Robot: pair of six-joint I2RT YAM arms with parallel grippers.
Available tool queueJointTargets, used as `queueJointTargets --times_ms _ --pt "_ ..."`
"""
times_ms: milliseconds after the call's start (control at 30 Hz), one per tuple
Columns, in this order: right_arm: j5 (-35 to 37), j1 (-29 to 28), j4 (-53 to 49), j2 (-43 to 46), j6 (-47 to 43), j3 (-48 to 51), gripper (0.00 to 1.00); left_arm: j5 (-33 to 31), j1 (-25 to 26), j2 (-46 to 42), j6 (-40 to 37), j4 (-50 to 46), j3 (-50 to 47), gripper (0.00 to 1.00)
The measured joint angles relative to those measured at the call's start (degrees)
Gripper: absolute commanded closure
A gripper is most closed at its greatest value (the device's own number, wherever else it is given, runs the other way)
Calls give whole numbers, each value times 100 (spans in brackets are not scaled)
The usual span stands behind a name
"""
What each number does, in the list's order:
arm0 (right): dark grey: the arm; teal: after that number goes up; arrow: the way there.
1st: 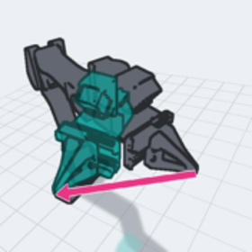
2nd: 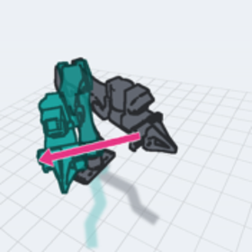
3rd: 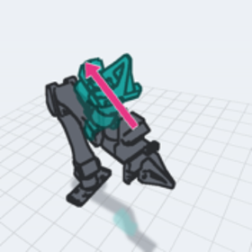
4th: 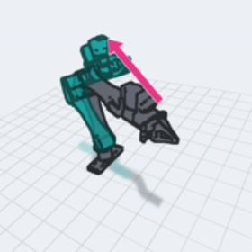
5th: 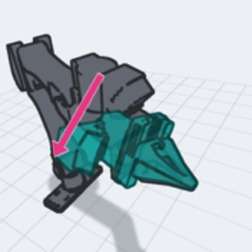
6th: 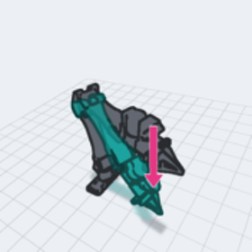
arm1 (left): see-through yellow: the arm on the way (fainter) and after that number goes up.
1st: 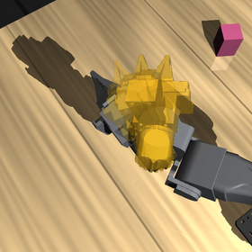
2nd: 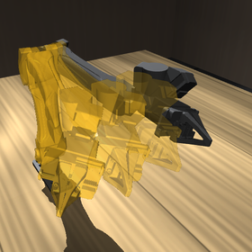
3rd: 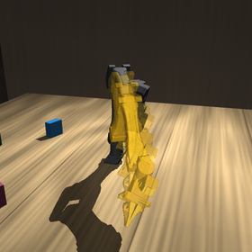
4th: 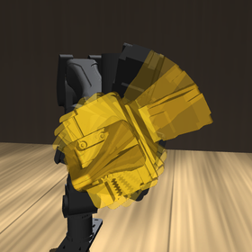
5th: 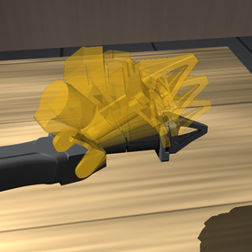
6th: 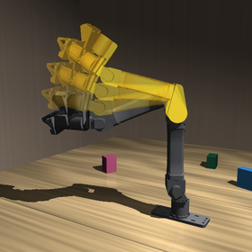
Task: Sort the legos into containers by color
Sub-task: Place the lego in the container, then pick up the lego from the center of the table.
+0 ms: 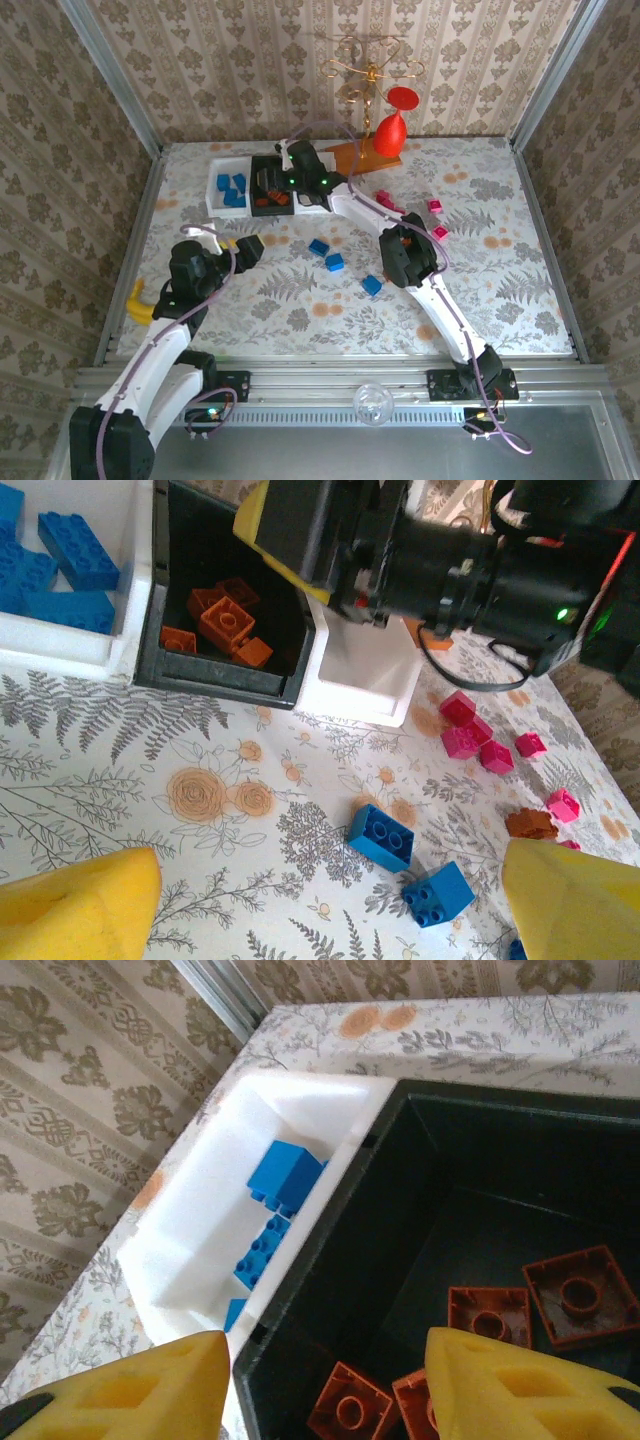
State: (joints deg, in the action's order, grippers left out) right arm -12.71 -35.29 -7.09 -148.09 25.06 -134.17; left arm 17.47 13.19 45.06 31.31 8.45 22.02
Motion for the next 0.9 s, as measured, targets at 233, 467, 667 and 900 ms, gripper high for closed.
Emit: queueJointTargets --times_ms 233,467,667,900 --pt "157 129 -7 2299 -407 2761 32 7 656 256 -72 208 0 11" --pt "1178 476 -214 4966 -719 5622 23 -13 1405 839 -444 531 103 11" --pt "2033 973 -671 5855 -640 7154 18 74 2020 1456 -817 828 450 12" --pt "2455 1375 -1091 5611 -411 7549 20 98 2472 1963 -1043 1115 732 13"
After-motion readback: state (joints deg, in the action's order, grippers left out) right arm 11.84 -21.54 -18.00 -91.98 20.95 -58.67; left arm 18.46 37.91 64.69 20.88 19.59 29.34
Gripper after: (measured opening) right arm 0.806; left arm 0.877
